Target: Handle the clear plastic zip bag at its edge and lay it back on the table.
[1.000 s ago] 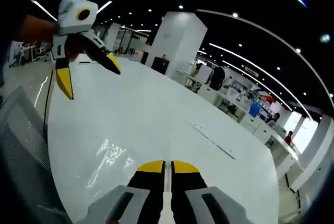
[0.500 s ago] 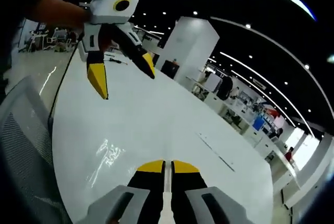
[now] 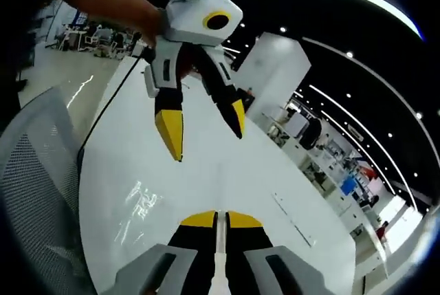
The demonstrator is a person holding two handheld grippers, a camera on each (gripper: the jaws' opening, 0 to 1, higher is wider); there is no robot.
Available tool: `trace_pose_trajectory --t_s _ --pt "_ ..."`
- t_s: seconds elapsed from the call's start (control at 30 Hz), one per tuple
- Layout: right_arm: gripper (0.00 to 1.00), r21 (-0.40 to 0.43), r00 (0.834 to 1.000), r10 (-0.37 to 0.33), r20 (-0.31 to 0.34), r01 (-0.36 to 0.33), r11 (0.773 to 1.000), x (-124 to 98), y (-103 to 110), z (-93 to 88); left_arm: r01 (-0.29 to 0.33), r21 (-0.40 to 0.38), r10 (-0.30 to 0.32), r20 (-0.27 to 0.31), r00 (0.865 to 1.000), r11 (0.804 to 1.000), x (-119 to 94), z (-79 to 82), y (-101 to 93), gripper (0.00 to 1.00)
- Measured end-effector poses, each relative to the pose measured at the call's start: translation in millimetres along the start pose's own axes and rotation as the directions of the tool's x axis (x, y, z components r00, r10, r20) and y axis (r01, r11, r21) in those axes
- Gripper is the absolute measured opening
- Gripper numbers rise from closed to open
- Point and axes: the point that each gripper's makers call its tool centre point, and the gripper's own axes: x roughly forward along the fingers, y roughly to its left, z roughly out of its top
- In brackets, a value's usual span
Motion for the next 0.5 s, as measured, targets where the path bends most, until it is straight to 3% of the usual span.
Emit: trace_pose_trajectory --t_s 0.5 --pt "0.0 -0.139 0.997 0.056 0.05 -0.049 0.989 -0.6 19.1 20.0 0.12 0.139 -0.102 -0.131 0.986 0.983 15.7 -19.8 -2.6 0.51"
